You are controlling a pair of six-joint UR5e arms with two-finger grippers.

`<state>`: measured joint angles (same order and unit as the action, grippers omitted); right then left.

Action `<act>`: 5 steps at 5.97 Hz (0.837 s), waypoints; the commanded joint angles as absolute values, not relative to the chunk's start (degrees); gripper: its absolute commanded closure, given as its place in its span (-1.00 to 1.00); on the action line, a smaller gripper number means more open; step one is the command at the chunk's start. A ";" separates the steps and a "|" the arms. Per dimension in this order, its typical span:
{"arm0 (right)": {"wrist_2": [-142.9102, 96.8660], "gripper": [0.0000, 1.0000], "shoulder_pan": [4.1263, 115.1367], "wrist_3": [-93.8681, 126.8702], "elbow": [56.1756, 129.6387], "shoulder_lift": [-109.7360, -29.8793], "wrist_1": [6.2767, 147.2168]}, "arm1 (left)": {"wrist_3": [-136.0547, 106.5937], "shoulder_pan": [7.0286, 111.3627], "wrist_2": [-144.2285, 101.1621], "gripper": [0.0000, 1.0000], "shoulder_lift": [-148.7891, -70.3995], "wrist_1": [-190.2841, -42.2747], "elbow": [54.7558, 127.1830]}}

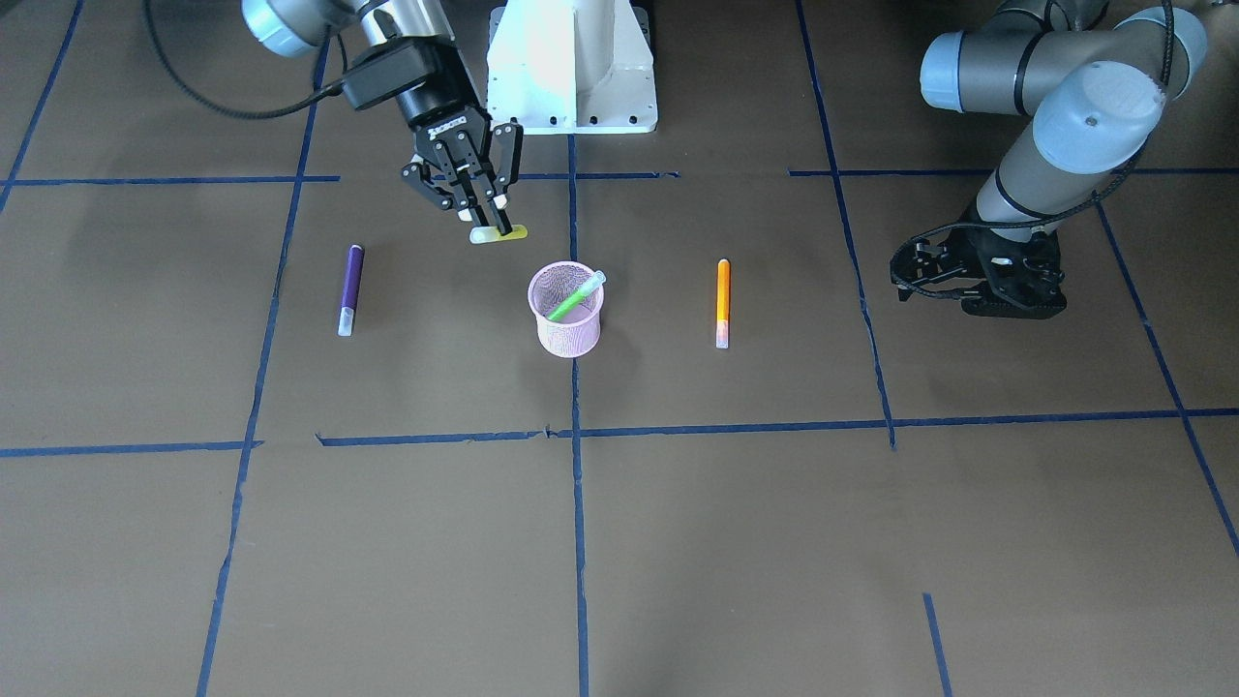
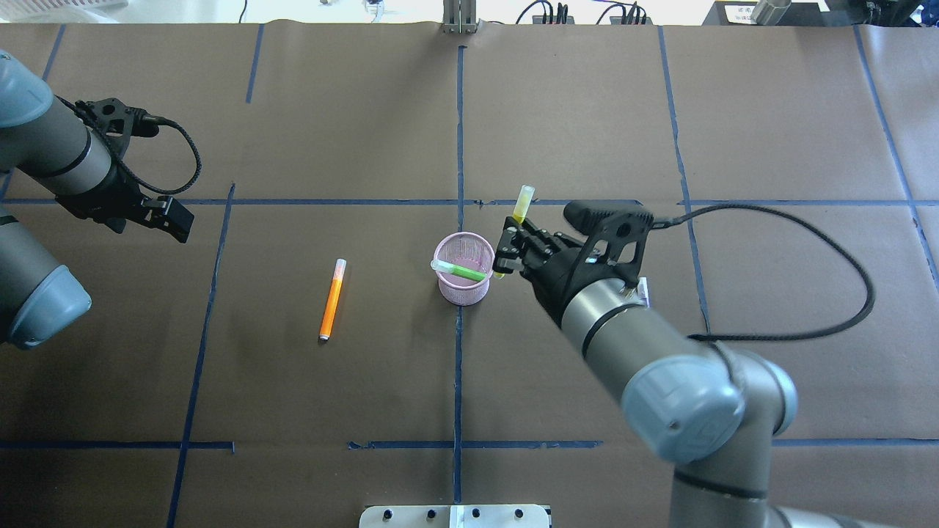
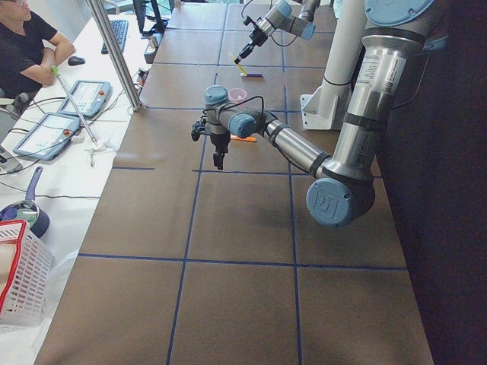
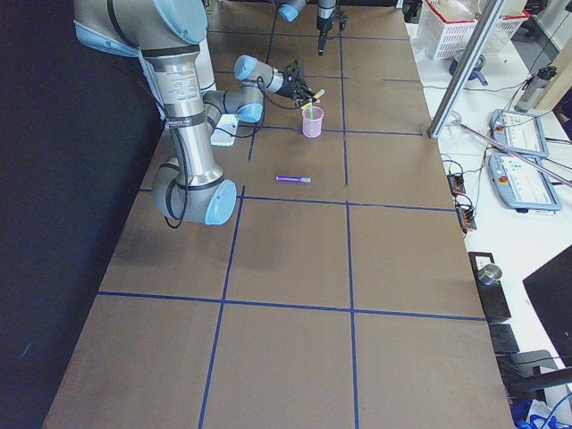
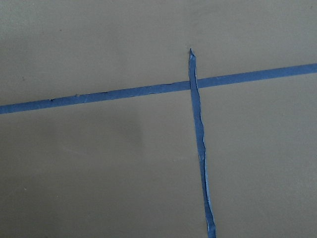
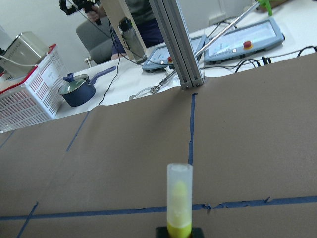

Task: Collect pens into pen holder
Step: 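Carry the yellow highlighter over the pink cup with the right gripper and release it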

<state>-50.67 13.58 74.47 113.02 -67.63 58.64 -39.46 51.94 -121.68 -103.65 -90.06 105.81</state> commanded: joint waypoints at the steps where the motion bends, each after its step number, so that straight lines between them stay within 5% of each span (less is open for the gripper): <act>1: -37.48 1.00 9.24 75.41 102.99 -61.39 58.72 | -39.46 51.94 -121.64 -0.98 -103.62 -90.00 106.17; 4: -33.75 0.99 10.28 78.22 99.24 -59.17 59.06 | -39.46 51.94 -121.64 -0.99 -103.71 -90.00 106.26; 5: -33.66 0.34 10.28 78.31 93.92 -56.45 58.89 | -39.46 51.94 -121.64 -0.99 -103.71 -90.00 106.52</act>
<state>-33.97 10.15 78.19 98.01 -58.75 58.96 -39.46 51.94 -121.64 -103.71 -90.00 106.35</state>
